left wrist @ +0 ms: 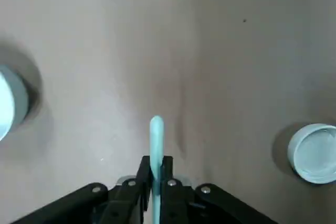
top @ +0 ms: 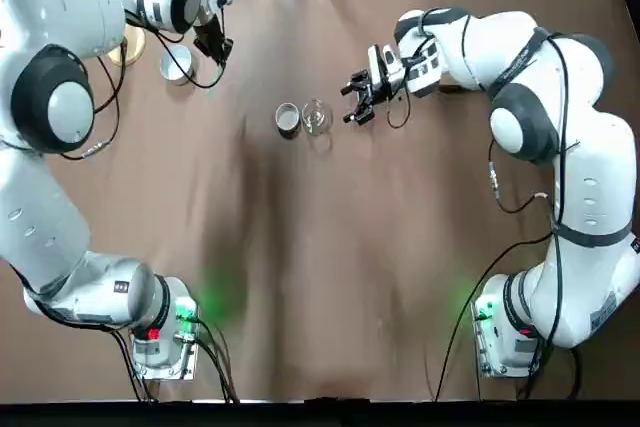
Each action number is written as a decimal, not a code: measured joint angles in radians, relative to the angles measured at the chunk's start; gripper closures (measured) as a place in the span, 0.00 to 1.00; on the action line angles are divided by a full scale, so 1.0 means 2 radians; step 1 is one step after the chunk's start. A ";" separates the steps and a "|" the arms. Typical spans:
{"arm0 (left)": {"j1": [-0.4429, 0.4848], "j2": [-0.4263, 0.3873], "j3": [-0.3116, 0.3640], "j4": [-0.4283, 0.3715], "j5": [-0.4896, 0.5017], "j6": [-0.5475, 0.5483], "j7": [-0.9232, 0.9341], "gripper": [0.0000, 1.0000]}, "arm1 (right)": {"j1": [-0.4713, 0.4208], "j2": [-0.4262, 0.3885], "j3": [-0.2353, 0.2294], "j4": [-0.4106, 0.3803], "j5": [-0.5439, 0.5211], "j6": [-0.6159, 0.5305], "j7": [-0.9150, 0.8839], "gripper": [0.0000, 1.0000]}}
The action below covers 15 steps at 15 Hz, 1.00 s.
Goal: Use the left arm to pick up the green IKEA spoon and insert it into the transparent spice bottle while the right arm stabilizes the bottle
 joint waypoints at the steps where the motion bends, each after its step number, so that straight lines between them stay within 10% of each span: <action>1: 0.000 0.008 -0.003 0.009 0.000 0.000 0.001 0.89 | 0.006 0.006 0.000 0.006 0.004 0.009 0.000 0.00; 4: 0.005 0.017 -0.008 0.025 -0.010 -0.009 0.040 0.89 | 0.020 0.022 0.000 0.022 0.008 0.021 0.000 0.00; 15: 0.048 0.065 -0.025 0.136 -0.358 -0.173 0.513 0.89 | 0.047 0.059 0.000 0.061 0.014 0.041 0.000 0.00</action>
